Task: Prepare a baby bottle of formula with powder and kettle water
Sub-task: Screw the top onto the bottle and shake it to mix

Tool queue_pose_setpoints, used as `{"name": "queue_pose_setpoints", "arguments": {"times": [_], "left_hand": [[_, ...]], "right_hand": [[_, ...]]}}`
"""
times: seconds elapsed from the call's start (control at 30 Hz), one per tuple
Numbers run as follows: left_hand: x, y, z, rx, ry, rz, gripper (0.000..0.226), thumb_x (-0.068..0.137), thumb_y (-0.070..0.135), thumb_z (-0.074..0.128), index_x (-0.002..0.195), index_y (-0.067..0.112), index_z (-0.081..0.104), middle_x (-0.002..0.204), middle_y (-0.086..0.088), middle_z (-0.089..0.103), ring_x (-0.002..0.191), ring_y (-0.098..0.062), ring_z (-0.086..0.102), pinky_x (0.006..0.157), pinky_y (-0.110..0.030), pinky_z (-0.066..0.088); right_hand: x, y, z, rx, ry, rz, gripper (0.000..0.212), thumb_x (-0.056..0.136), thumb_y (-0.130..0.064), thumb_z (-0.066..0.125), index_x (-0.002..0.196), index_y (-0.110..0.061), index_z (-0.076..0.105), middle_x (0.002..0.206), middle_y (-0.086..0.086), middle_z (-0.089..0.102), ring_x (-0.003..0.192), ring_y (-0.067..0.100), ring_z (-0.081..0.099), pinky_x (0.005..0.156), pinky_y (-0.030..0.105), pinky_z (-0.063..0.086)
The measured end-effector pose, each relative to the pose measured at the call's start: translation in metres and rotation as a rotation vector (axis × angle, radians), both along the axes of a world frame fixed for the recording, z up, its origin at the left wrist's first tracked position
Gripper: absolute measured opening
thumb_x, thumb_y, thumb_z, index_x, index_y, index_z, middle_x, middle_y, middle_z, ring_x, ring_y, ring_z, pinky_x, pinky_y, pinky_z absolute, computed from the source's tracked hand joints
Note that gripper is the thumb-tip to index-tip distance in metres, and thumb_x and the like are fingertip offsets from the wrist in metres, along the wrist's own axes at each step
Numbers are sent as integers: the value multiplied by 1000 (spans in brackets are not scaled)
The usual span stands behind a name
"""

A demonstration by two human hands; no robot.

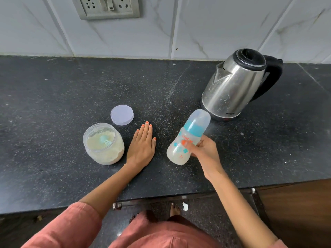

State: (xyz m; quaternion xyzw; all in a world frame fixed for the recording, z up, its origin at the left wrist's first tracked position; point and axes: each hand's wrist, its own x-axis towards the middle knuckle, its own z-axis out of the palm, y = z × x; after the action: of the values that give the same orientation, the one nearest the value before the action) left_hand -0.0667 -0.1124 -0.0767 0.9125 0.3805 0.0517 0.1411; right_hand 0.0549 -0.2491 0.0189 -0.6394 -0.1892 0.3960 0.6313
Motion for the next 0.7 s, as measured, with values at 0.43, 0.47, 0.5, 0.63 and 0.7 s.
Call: {"name": "queue_pose_setpoints", "arguments": {"times": [0.43, 0.47, 0.5, 0.63, 0.7], "left_hand": [[0, 0, 2, 5, 10, 5, 53, 100, 33, 10, 147, 8, 3, 156, -7, -1, 144, -17, -3, 114, -28, -5], [0, 0, 2, 16, 12, 4, 55, 98, 35, 6, 147, 8, 4, 156, -7, -1, 144, -18, -2, 114, -28, -5], [0, 0, 2, 19, 15, 1, 56, 98, 35, 5, 147, 8, 4, 156, -7, -1, 144, -18, -2, 114, -29, -5], [0, 0, 2, 6, 9, 6, 54, 98, 32, 9, 147, 8, 4, 156, -7, 0, 144, -18, -1, 114, -28, -5], [0, -1, 2, 4, 3, 8, 52, 100, 31, 12, 147, 8, 4, 156, -7, 0, 144, -18, -1, 114, -28, -5]], "right_hand": [[7, 6, 8, 118, 140, -201, 11, 82, -14, 62, 91, -22, 62, 85, -9, 69, 80, 6, 67, 69, 24, 56], [9, 9, 6, 167, 207, -281, 12, 84, -16, 60, 95, -22, 61, 88, -9, 69, 81, 5, 67, 70, 24, 57], [9, 11, 6, 182, 215, -294, 13, 85, -16, 60, 97, -21, 61, 91, -8, 68, 82, 6, 67, 70, 25, 57], [-5, 8, 10, 21, -129, 36, 19, 76, -4, 68, 85, -20, 63, 74, -12, 72, 75, 4, 66, 67, 19, 53], [-2, 10, 12, 43, -106, -2, 16, 75, -8, 69, 84, -20, 64, 73, -11, 72, 75, 4, 67, 67, 21, 54]]}}
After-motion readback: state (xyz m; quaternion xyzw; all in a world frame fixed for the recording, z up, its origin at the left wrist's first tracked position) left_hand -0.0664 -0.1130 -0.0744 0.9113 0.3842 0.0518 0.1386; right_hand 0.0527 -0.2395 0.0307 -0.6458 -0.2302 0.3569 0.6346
